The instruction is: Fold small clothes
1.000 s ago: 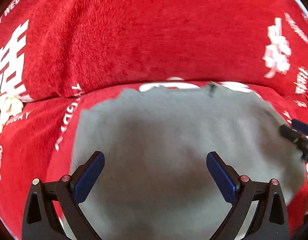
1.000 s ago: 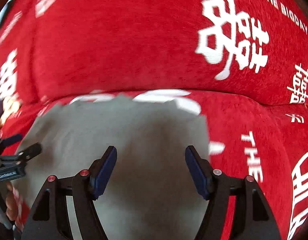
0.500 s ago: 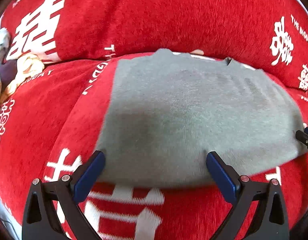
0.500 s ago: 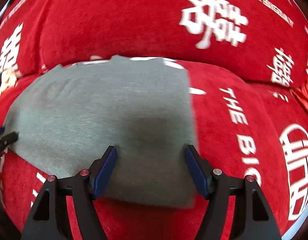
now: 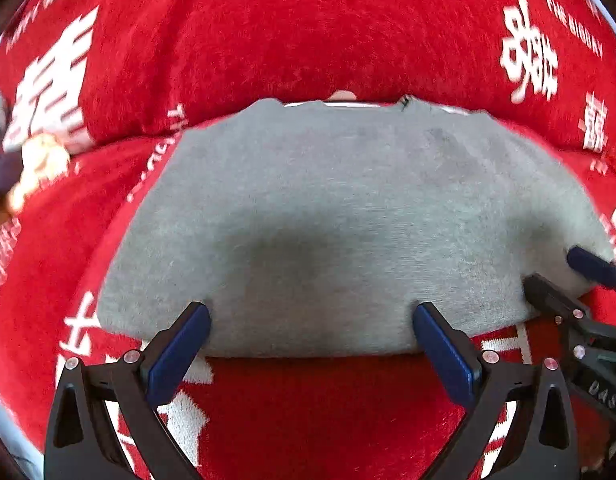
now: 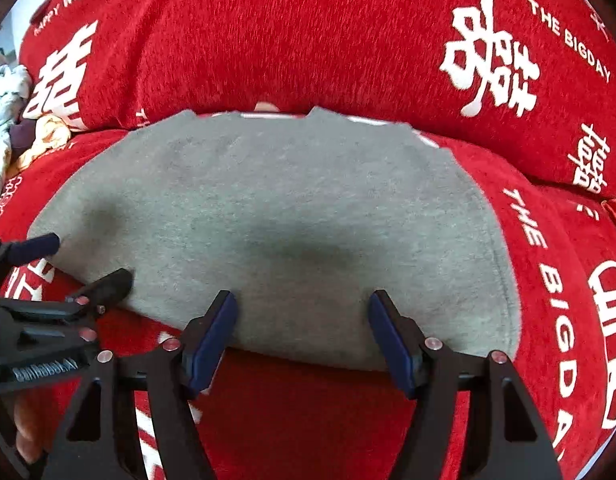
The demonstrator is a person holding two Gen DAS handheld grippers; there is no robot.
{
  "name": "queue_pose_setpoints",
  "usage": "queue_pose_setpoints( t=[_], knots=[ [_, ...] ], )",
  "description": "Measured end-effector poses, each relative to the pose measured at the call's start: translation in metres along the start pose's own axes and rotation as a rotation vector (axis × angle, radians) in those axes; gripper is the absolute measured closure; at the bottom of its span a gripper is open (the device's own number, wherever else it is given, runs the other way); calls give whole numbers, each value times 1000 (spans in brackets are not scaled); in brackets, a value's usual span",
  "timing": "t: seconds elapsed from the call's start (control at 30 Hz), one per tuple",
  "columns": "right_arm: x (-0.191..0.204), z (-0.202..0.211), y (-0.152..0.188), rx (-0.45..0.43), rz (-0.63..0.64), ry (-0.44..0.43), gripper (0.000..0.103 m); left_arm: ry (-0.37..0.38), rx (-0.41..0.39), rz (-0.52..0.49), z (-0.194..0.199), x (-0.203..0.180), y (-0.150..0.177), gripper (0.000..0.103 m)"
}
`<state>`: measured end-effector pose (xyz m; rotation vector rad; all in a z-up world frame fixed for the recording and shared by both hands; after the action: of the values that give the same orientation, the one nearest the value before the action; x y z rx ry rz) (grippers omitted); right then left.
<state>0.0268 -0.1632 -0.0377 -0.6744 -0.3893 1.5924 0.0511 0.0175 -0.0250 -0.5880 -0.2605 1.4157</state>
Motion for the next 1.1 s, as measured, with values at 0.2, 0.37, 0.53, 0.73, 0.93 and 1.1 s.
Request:
queue_pose_setpoints(
  t=[0.2,0.37,0.53,0.73,0.93,1.1],
  knots=[
    [-41,3,10,-5,-54,-3,30,41,-14,1,8,21,8,1],
    [-56,8,15,-21,-66,1,29,44,-4,-1,14,25,18,1],
    [-57,34,11,-76,-113,-37,27,56,-62,162,51,66,32,1],
    [-36,37,19,-47,-129,-140,27,103,-57,407,63,121,44,1],
    [-33,49,19,-59,-71,-113,27,140,-62,402,27,120,12,1],
    [-33,54,-4,-43,-85,-94,27,196,-66,305,2,96,-14,1]
  ],
)
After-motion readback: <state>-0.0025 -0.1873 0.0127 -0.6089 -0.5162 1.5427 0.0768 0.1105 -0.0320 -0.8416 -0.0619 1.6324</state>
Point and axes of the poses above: each gripper's, at about its wrist camera, not at the fingertips, and z roughly against the way its jaws point, x to its left, y to its underside, the point moved 6 cm from there along -z, roughly the way its jaws point, and after that the axes turned 11 degrees about y, right-handed, at the moved point
